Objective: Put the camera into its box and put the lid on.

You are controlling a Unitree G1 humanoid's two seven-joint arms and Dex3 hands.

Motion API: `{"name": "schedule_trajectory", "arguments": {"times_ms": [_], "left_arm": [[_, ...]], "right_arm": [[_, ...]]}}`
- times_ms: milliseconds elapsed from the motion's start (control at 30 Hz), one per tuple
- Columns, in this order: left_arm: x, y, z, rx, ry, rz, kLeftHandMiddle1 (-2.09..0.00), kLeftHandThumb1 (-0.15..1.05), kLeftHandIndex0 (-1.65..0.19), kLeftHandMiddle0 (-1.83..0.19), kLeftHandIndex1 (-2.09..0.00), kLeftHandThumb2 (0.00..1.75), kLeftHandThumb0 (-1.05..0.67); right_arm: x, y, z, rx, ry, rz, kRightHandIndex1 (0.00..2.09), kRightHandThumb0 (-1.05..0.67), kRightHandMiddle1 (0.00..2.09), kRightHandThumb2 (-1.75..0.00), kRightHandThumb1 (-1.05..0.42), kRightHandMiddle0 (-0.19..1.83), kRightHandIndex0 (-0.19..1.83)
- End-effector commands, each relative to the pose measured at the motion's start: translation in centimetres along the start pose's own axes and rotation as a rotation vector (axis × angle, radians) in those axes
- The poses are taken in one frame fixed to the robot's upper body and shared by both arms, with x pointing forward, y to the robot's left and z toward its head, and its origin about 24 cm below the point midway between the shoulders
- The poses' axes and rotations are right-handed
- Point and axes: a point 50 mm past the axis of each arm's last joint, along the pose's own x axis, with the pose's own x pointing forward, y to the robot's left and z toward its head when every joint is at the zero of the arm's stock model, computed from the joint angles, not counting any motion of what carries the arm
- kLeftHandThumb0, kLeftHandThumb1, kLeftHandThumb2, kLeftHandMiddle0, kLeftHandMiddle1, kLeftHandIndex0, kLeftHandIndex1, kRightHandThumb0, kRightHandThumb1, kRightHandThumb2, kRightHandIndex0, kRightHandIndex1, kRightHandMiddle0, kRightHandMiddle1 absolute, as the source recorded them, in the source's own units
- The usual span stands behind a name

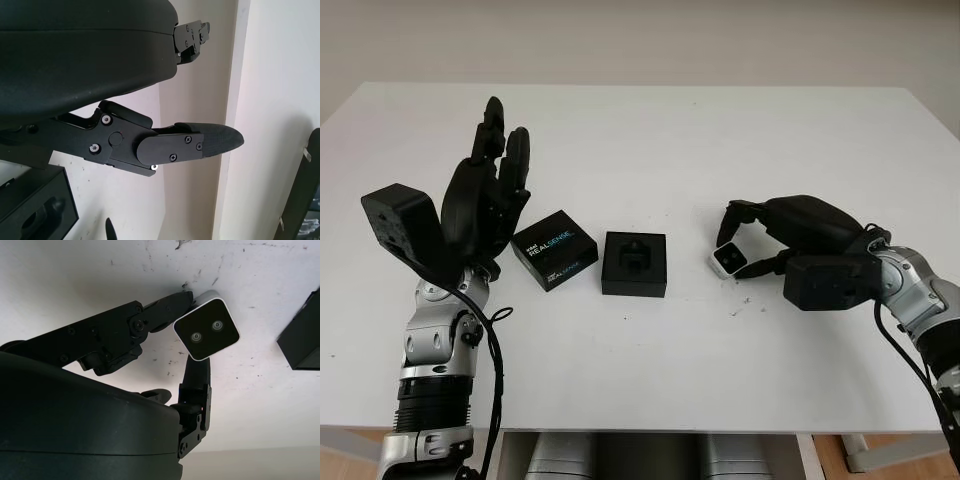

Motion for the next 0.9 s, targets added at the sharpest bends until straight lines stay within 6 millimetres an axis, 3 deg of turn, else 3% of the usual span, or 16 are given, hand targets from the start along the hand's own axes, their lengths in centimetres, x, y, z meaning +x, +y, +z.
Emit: {"name": "schedule_trajectory", "arguments": {"times_ms": [0, 300, 700, 867], "left_arm": [[0.1, 0.1, 0.6, 0.019, -0.014, -0.01, 0.0, 1.05, 0.19, 0.19, 0.0, 0.45, -0.65], [0.1, 0.1, 0.6, 0.022, -0.011, -0.015, 0.0, 1.05, 0.19, 0.19, 0.0, 0.48, -0.63], [0.1, 0.2, 0.5, 0.032, -0.007, -0.025, 0.0, 1.05, 0.19, 0.19, 0.0, 0.5, -0.63], [0.1, 0.2, 0.5, 0.029, -0.005, -0.025, 0.0, 1.05, 0.19, 0.19, 0.0, 0.49, -0.63]], "right_arm": [[0.0, -0.2, 0.4, 0.014, -0.025, -0.026, 0.04, -0.32, 1.67, -0.05, -0.94, 0.33, 0.35], [-0.4, -0.9, 0.4, 0.047, -0.024, -0.051, 0.04, -0.31, 1.69, -0.06, -0.96, 0.3, 0.34], [-0.3, -0.9, 1.6, 0.385, -0.045, -0.127, 0.04, -0.35, 1.77, -0.05, -0.96, 0.32, 0.32], [-0.5, -0.7, 2.0, 0.433, -0.044, -0.125, 0.04, -0.37, 1.79, -0.06, -0.97, 0.3, 0.31]]}}
